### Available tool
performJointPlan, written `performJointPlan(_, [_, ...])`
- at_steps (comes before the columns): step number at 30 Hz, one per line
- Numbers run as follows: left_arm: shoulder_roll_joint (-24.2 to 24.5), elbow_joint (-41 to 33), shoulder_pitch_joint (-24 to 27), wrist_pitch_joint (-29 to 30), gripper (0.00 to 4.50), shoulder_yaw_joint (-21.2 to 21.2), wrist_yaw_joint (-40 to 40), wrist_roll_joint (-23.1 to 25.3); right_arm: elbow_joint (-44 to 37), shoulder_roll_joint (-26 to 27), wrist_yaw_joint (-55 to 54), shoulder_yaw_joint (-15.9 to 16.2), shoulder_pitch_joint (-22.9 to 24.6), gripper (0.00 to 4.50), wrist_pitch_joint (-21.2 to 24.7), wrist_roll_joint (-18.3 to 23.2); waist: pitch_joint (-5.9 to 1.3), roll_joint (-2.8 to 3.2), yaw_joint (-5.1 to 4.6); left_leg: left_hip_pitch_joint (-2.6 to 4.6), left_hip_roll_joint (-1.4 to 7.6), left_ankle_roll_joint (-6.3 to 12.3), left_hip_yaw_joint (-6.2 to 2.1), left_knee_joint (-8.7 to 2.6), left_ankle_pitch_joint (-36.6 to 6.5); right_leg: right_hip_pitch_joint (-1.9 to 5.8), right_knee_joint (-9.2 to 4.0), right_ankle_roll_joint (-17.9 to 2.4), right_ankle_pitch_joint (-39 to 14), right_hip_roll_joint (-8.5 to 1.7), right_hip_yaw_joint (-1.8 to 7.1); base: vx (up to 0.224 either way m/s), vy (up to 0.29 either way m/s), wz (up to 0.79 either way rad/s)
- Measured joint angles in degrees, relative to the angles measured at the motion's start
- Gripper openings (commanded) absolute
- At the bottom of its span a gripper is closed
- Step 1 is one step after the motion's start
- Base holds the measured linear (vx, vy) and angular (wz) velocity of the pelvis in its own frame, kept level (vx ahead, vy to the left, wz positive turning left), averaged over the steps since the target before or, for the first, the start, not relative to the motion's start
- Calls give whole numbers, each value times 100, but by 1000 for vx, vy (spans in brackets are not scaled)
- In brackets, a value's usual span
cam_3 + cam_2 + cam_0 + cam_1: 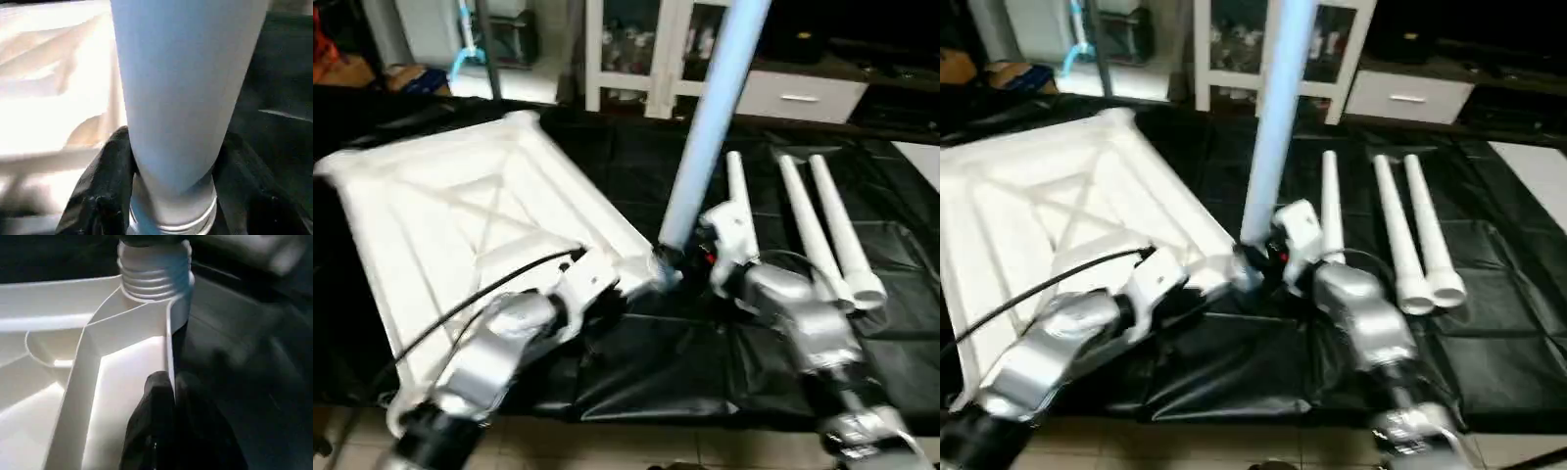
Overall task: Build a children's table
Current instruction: Rotate leg to tighten
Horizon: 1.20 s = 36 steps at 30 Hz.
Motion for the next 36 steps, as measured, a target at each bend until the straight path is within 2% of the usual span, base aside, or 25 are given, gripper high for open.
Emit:
performJointPlan(1, [-91,41,-42,84,0,14,122,11,99,90,-231,-15,-46,190,-19,-34,-2,-3,-6,0,0,0,-4,0,0,0,-4,1,0,0,-5,0,0,0])
performJointPlan(3, [-603,298,-185,340,0,227,572,51,521,481,-1048,-162,-320,190,-218,-188,-6,-7,-30,0,-1,0,-6,7,0,-1,-7,1,0,-1,-5,0,0,0])
performJointPlan(5, [-818,439,-285,453,0,267,828,55,889,721,-1562,-215,-514,190,-419,-275,-12,-16,-47,-7,-1,0,-7,7,0,-1,-11,1,1,-1,-5,0,0,0])
performJointPlan(8, [-865,483,-329,471,0,279,964,109,1282,930,-1928,-280,-738,190,-671,-382,-16,-23,-63,-7,-1,0,-10,3,-1,-5,-10,1,4,-1,-10,0,0,0])
performJointPlan(12, [-638,429,-313,329,0,236,863,101,1355,923,-1705,-256,-747,190,-899,-394,-18,-26,-45,-23,0,0,-8,1,-1,-13,-2,-2,16,-1,-12,0,0,0])
performJointPlan(14, [-433,296,-204,138,0,210,652,76,1244,771,-1265,-156,-638,260,-1005,-390,-17,-26,-39,-38,2,0,-8,0,-2,-24,-1,-3,19,0,-16,0,0,0])
performJointPlan(16, [-263,170,-104,-6,0,174,458,55,1093,638,-999,-94,-545,262,-1025,-395,-16,-24,16,-46,2,1,-3,-9,-3,-30,-2,-29,33,1,-18,0,0,0])
performJointPlan(17, [-128,109,-66,-112,0,135,301,31,964,516,-805,-62,-465,281,-1013,-388,-14,-22,56,-48,2,6,0,-10,-5,-31,-2,-30,29,1,-18,0,0,0])
performJointPlan(21, [500,-177,236,-708,0,29,-418,-104,24,-122,241,190,29,314,-917,-235,-7,-5,208,-41,1,17,10,-13,-12,-24,-2,-29,15,-1,-10,0,0,0])
performJointPlan(25, [995,-445,545,-1088,0,17,-1029,-290,-776,-800,1355,388,435,340,-634,45,1,11,249,-6,1,15,15,-10,-10,-9,1,-27,15,-4,11,0,0,0])
performJointPlan(26, [1096,-533,627,-1157,0,13,-1190,-366,-988,-1015,1709,405,548,358,-554,146,5,16,253,-5,1,15,18,-10,-10,-5,0,-25,14,-6,18,0,0,0])
performJointPlan(30, [1217,-592,714,-1249,0,9,-1485,-532,-1314,-1543,2456,468,664,380,-375,286,13,30,251,-5,0,15,25,-7,-10,-5,3,-3,3,-7,29,0,0,0])
performJointPlan(36, [1259,-659,780,-1251,0,-4,-1766,-738,-1556,-2042,3221,468,852,380,-4,557,13,45,262,-9,1,16,20,-8,-10,-4,9,1,1,-6,25,0,0,0])
